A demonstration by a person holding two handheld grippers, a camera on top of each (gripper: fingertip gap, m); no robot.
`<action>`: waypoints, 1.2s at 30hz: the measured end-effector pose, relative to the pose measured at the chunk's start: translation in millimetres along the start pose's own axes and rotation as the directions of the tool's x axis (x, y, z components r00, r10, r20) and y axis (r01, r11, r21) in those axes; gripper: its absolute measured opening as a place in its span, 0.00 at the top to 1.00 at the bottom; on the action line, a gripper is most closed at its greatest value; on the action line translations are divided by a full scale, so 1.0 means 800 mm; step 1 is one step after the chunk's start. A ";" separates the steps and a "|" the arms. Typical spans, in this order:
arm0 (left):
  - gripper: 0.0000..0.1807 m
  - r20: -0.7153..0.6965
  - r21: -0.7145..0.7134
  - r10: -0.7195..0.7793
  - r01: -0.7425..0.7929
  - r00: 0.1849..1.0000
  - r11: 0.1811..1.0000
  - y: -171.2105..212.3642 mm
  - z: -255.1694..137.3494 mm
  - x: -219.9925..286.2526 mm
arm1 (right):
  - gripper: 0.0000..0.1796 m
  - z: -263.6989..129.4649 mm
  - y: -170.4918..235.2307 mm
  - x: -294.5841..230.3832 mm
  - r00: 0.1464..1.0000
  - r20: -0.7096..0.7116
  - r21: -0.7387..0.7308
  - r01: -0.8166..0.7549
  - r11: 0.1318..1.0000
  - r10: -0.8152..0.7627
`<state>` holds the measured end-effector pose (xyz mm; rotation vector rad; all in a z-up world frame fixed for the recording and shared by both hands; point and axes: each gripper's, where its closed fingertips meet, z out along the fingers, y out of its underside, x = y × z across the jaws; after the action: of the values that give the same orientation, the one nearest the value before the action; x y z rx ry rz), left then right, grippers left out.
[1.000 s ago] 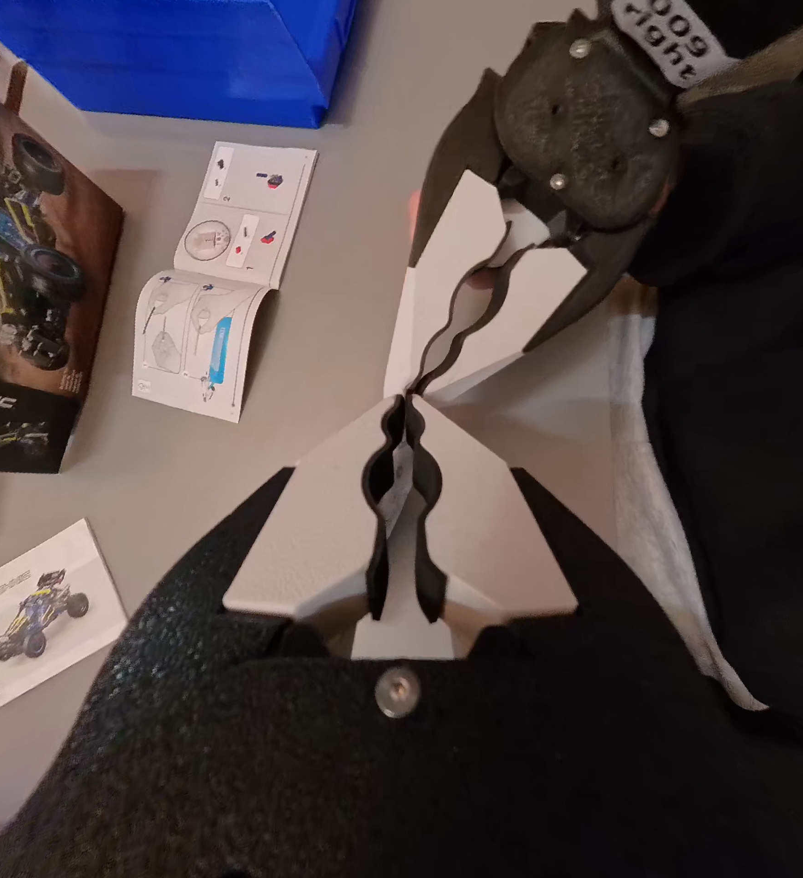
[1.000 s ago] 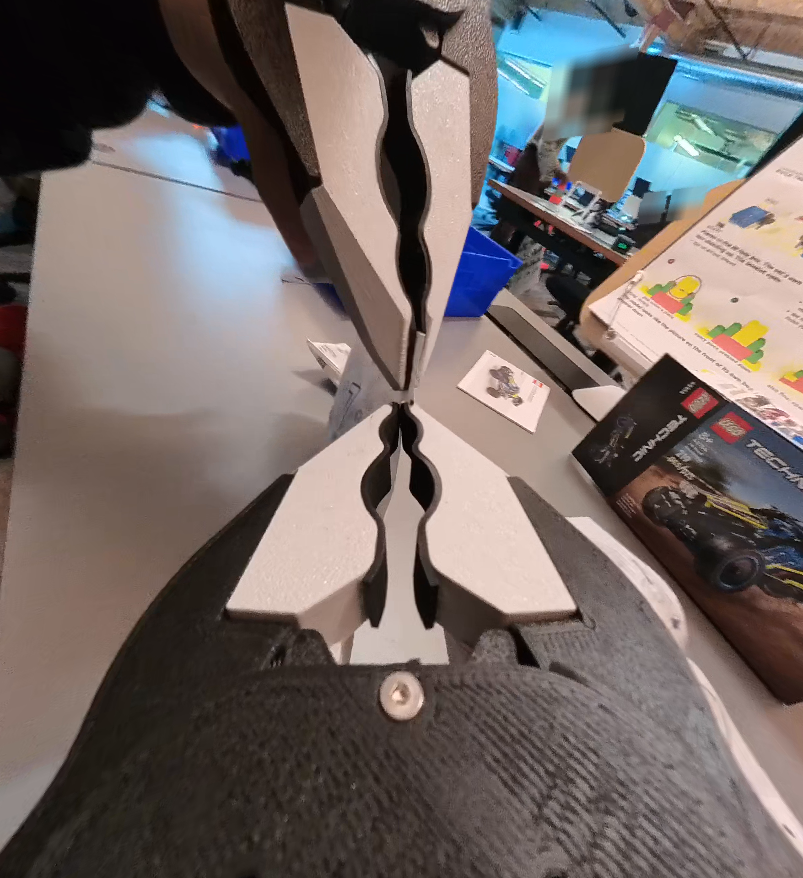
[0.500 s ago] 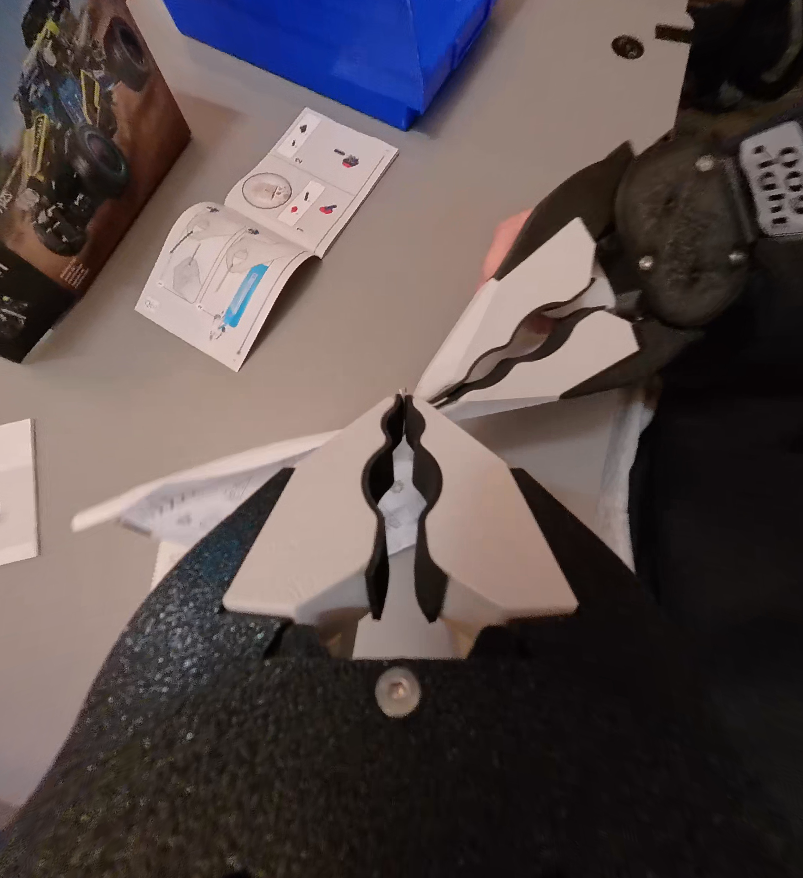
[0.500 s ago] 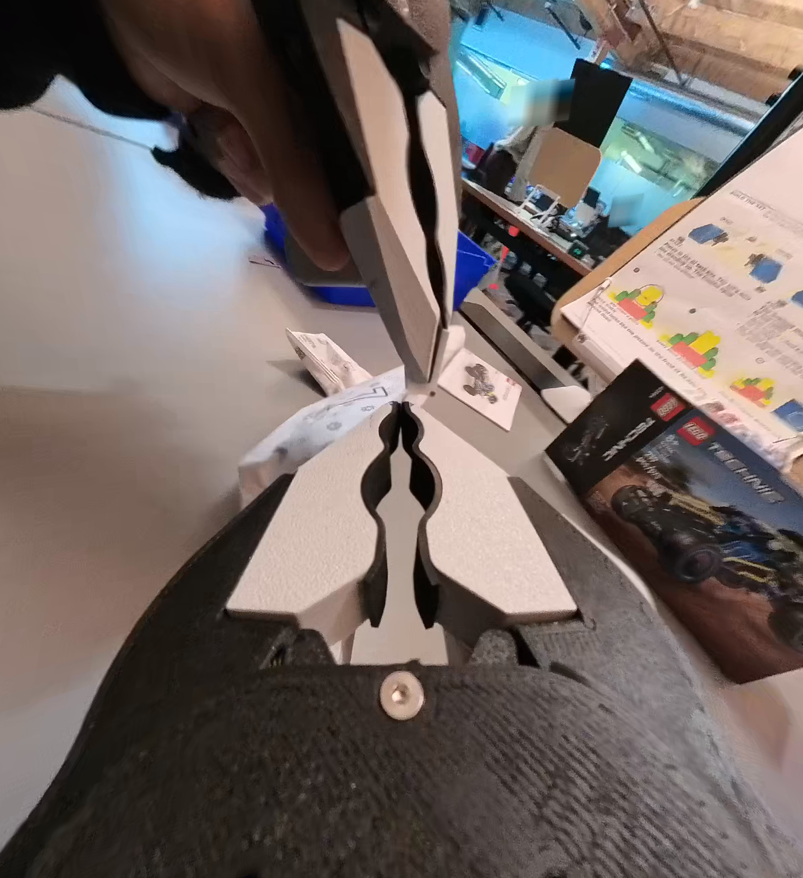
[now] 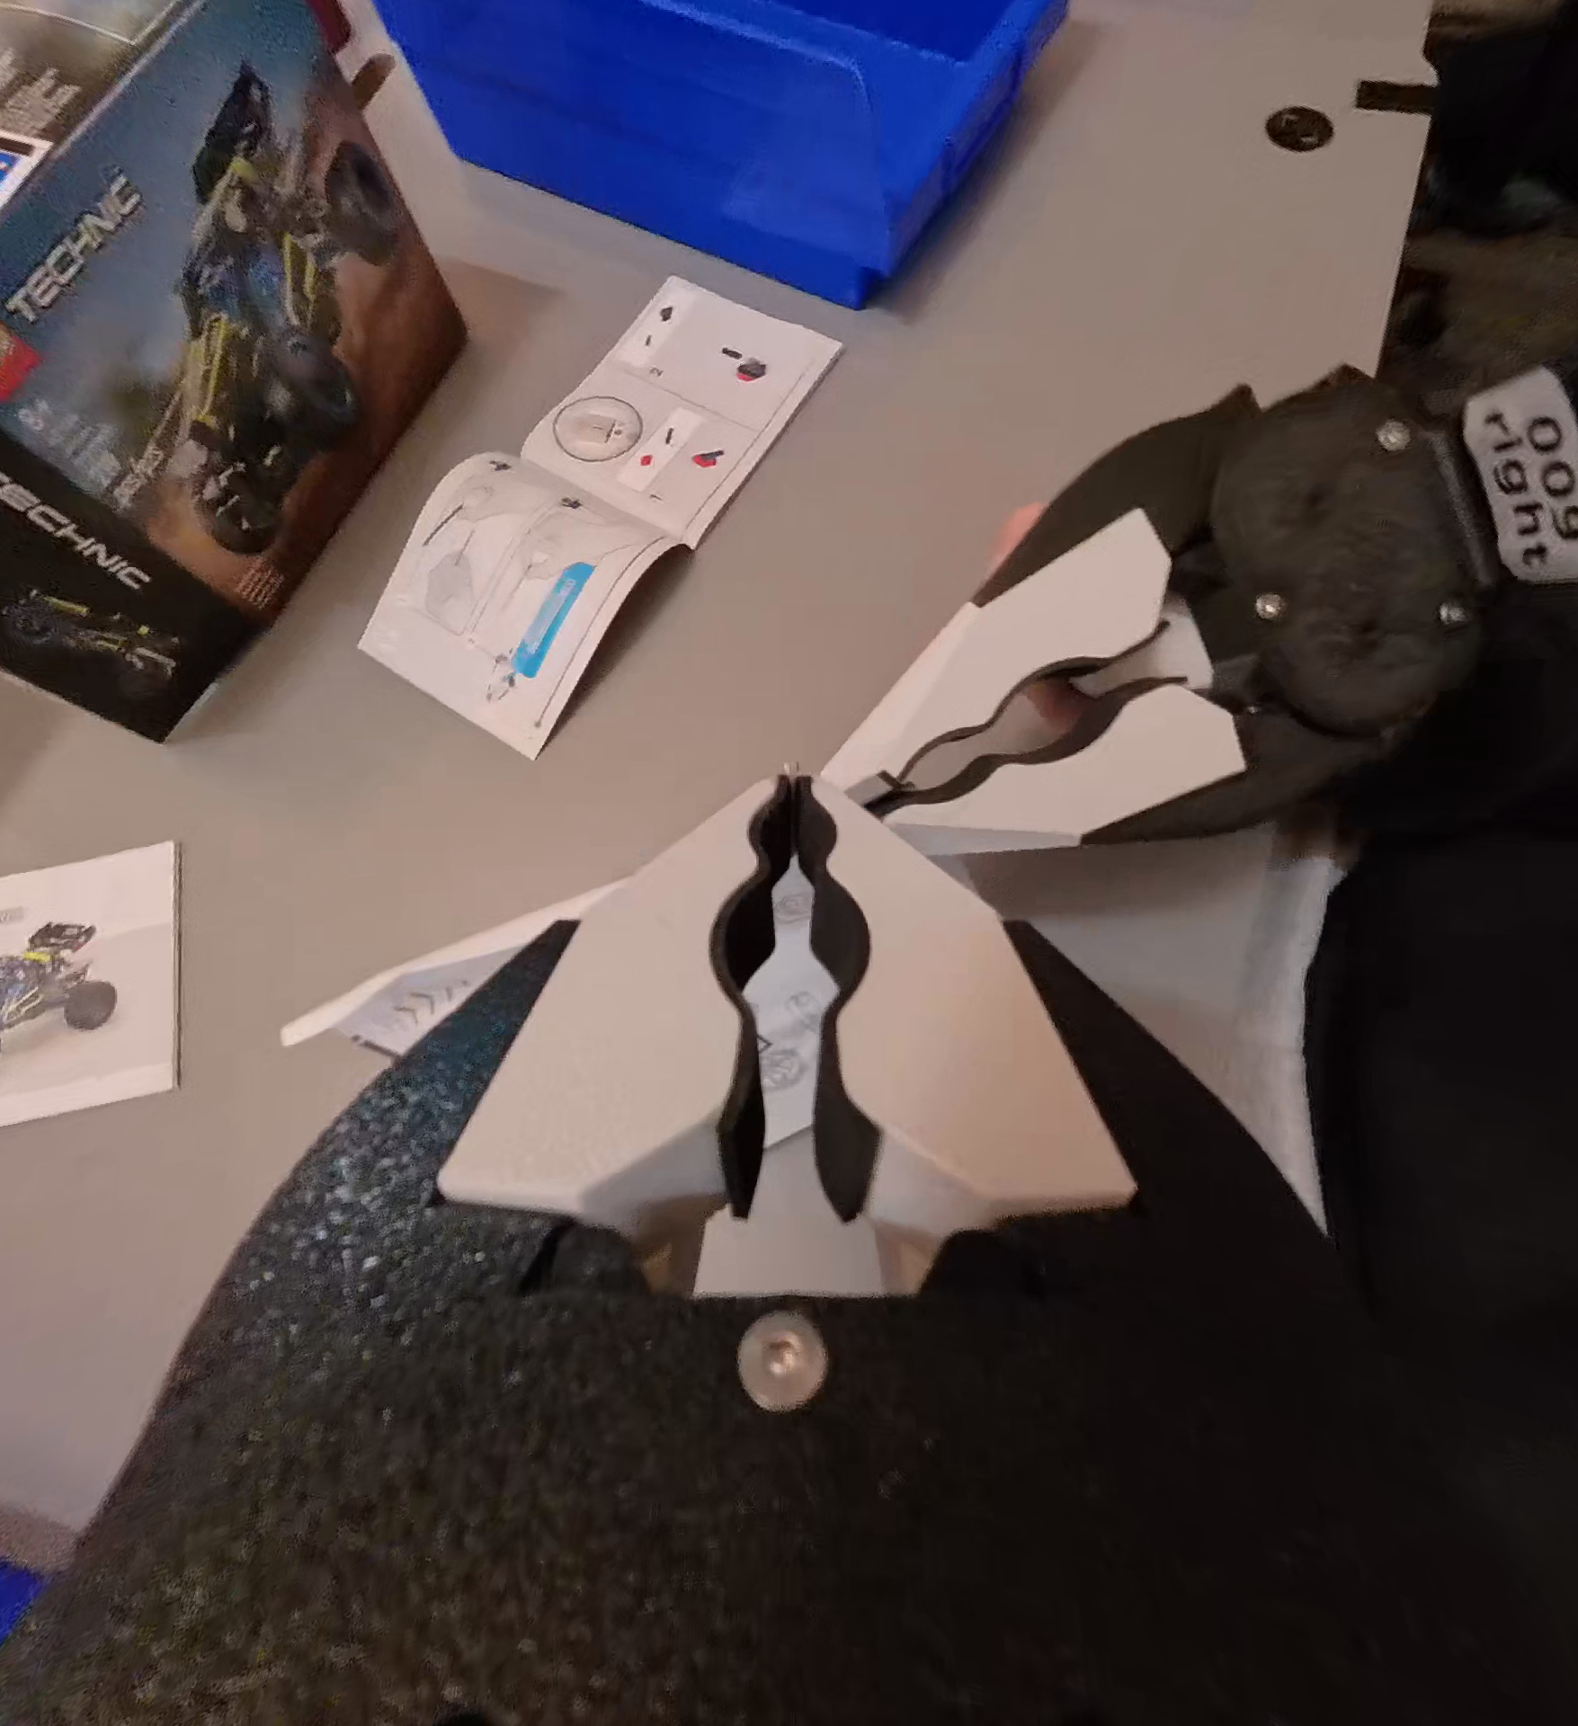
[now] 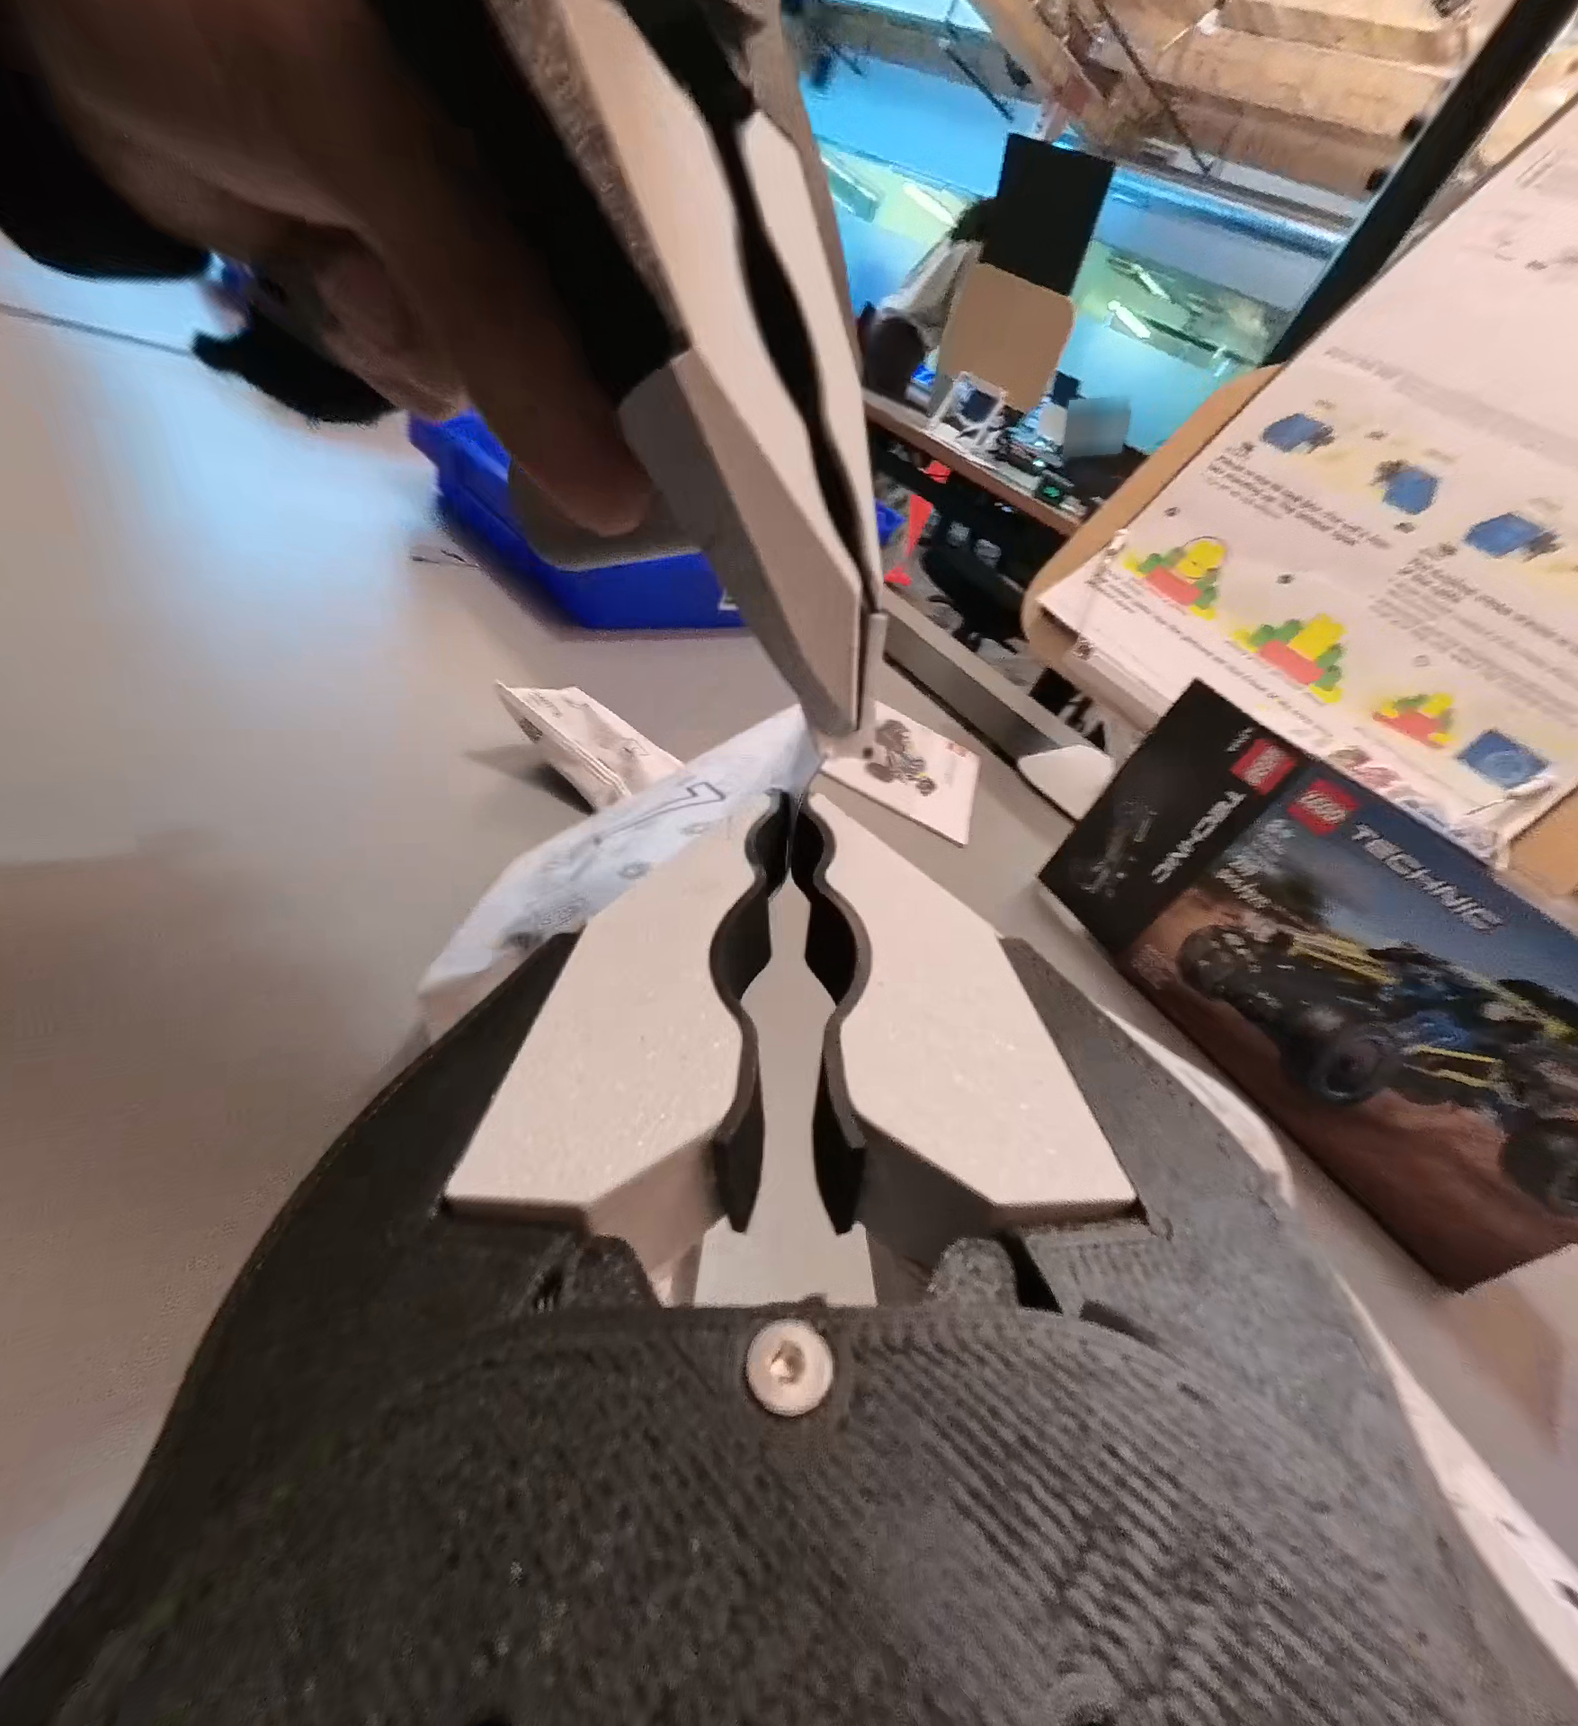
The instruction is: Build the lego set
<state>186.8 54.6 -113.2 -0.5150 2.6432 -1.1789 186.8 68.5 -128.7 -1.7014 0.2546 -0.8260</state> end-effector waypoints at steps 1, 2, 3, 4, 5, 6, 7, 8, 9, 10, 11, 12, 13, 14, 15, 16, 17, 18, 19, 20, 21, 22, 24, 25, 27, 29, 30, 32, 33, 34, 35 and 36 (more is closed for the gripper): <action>1.00 0.007 -0.001 -0.018 0.018 1.000 1.000 0.000 -0.001 -0.003 | 1.00 0.000 -0.001 0.001 1.000 -0.012 0.001 0.015 1.000 -0.015; 1.00 0.016 0.005 -0.047 0.047 0.999 0.999 0.002 -0.003 -0.009 | 1.00 -0.002 -0.001 0.000 1.000 -0.009 0.003 0.020 1.000 -0.020; 1.00 -0.007 0.019 -0.085 0.085 0.996 0.996 0.004 -0.004 -0.010 | 1.00 -0.004 -0.004 -0.001 0.999 -0.014 0.016 0.033 0.999 -0.033; 1.00 -0.025 0.023 -0.119 0.120 0.993 0.993 0.007 -0.003 -0.012 | 1.00 -0.005 -0.005 -0.004 0.998 -0.010 0.007 0.059 0.998 -0.058; 1.00 -0.024 0.020 -0.129 0.130 0.991 0.991 0.012 -0.003 -0.014 | 1.00 -0.004 -0.004 -0.006 0.997 -0.006 -0.008 0.081 0.997 -0.081; 1.00 -0.026 0.025 -0.140 0.141 0.990 0.990 0.014 -0.002 -0.016 | 1.00 -0.003 -0.002 -0.009 0.996 -0.002 -0.017 0.094 0.995 -0.094; 1.00 -0.036 0.032 -0.157 0.159 0.987 0.987 0.016 -0.002 -0.016 | 1.00 -0.003 -0.002 -0.010 0.996 0.002 -0.009 0.086 0.996 -0.086; 1.00 -0.036 0.036 -0.169 0.170 0.985 0.985 0.017 -0.002 -0.017 | 1.00 -0.004 -0.002 -0.011 0.998 0.011 0.001 0.065 0.998 -0.065; 1.00 -0.027 0.039 -0.170 0.171 0.985 0.984 0.018 -0.002 -0.019 | 1.00 -0.005 -0.003 -0.010 0.999 0.019 0.014 0.047 0.999 -0.047; 1.00 0.005 0.041 -0.170 0.170 0.985 0.985 0.019 -0.003 -0.025 | 1.00 -0.005 -0.003 -0.010 0.999 0.026 0.016 0.041 0.999 -0.041; 1.00 0.102 0.033 -0.160 0.157 0.982 0.987 0.025 -0.008 -0.045 | 1.00 -0.006 -0.007 -0.013 0.998 0.038 0.028 0.045 0.999 -0.046; 1.00 0.209 0.025 -0.144 0.142 0.967 0.990 0.033 -0.020 -0.072 | 1.00 -0.009 -0.012 -0.017 0.997 0.054 0.046 0.054 0.997 -0.057; 1.00 0.217 0.069 -0.191 0.180 0.957 0.981 0.031 -0.033 -0.089 | 1.00 -0.013 -0.014 -0.020 0.996 0.061 0.049 0.066 0.997 -0.069; 1.00 0.162 0.128 -0.256 0.237 0.953 0.963 0.025 -0.044 -0.094 | 1.00 -0.015 -0.014 -0.019 0.996 0.049 0.051 0.070 0.996 -0.072; 1.00 0.161 0.142 -0.272 0.251 0.949 0.958 0.026 -0.051 -0.101 | 1.00 -0.016 -0.018 -0.016 0.997 0.035 0.077 0.069 0.995 -0.072; 1.00 0.184 0.114 -0.245 0.227 0.952 0.967 0.032 -0.052 -0.105 | 1.00 -0.016 -0.019 -0.015 0.997 0.044 0.087 0.065 0.994 -0.069; 1.00 0.196 0.098 -0.226 0.210 0.954 0.973 0.036 -0.050 -0.106 | 1.00 -0.014 -0.015 -0.011 0.997 0.036 0.069 0.065 0.996 -0.067; 1.00 0.196 0.096 -0.228 0.212 0.954 0.972 0.038 -0.048 -0.107 | 1.00 -0.013 -0.011 -0.007 0.997 0.028 0.059 0.071 0.996 -0.073; 1.00 0.185 0.098 -0.238 0.224 0.953 0.970 0.042 -0.045 -0.107 | 1.00 -0.013 -0.008 -0.004 0.998 0.026 0.059 0.063 0.996 -0.065; 1.00 0.172 0.113 -0.257 0.240 0.951 0.964 0.043 -0.044 -0.107 | 1.00 -0.014 -0.007 -0.001 0.999 0.027 0.066 0.039 0.997 -0.041; 1.00 0.157 0.139 -0.279 0.259 0.947 0.956 0.043 -0.042 -0.107 | 1.00 -0.014 -0.006 0.001 0.999 0.034 0.069 0.013 0.998 -0.016; 1.00 0.141 0.175 -0.304 0.279 0.942 0.944 0.040 -0.041 -0.107 | 1.00 -0.014 -0.003 0.002 0.999 0.046 0.067 -0.004 0.998 0.001; 1.00 0.087 0.261 -0.277 0.246 0.957 0.933 0.023 -0.041 -0.096 | 1.00 -0.013 0.006 0.005 0.997 0.068 0.055 -0.034 0.998 0.030; 1.00 0.050 0.288 -0.234 0.210 0.971 0.934 0.014 -0.043 -0.085 | 1.00 -0.015 0.009 0.008 0.996 0.076 0.058 -0.045 0.997 0.040; 0.95 -0.004 0.322 -0.158 0.151 0.987 0.935 -0.004 -0.050 -0.065 | 1.00 -0.017 0.014 0.012 0.990 0.107 0.071 -0.101 0.992 0.093; 0.90 -0.015 0.284 -0.083 0.084 0.996 0.955 -0.007 -0.051 -0.054 | 1.00 -0.020 0.014 0.018 0.982 0.124 0.104 -0.156 0.982 0.142; 0.84 -0.010 0.259 -0.038 0.040 0.999 0.965 -0.005 -0.050 -0.051 | 1.00 -0.022 0.014 0.019 0.978 0.134 0.116 -0.177 0.977 0.162; 0.75 0.019 0.211 0.036 -0.040 0.999 0.977 0.000 -0.047 -0.052 | 1.00 -0.025 0.014 0.017 0.974 0.160 0.135 -0.184 0.974 0.161; 0.69 0.012 0.180 0.073 -0.074 0.997 0.981 0.004 -0.046 -0.049 | 1.00 -0.026 0.015 0.017 0.976 0.163 0.143 -0.171 0.975 0.148; 0.64 0.001 0.157 0.104 -0.103 0.995 0.982 0.006 -0.046 -0.045 | 1.00 -0.028 0.015 0.016 0.978 0.160 0.148 -0.160 0.976 0.137; 0.64 -0.026 0.144 0.140 -0.135 0.990 0.980 0.007 -0.048 -0.038 | 1.00 -0.029 0.016 0.015 0.977 0.168 0.148 -0.155 0.977 0.129; 0.64 -0.055 0.139 0.179 -0.170 0.982 0.976 0.008 -0.050 -0.031 | 1.00 -0.031 0.016 0.013 0.976 0.182 0.150 -0.148 0.978 0.119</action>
<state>195.0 95.6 -90.7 -0.2178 2.5778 -1.3271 181.3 39.9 -134.3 -1.5731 0.1763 -0.5799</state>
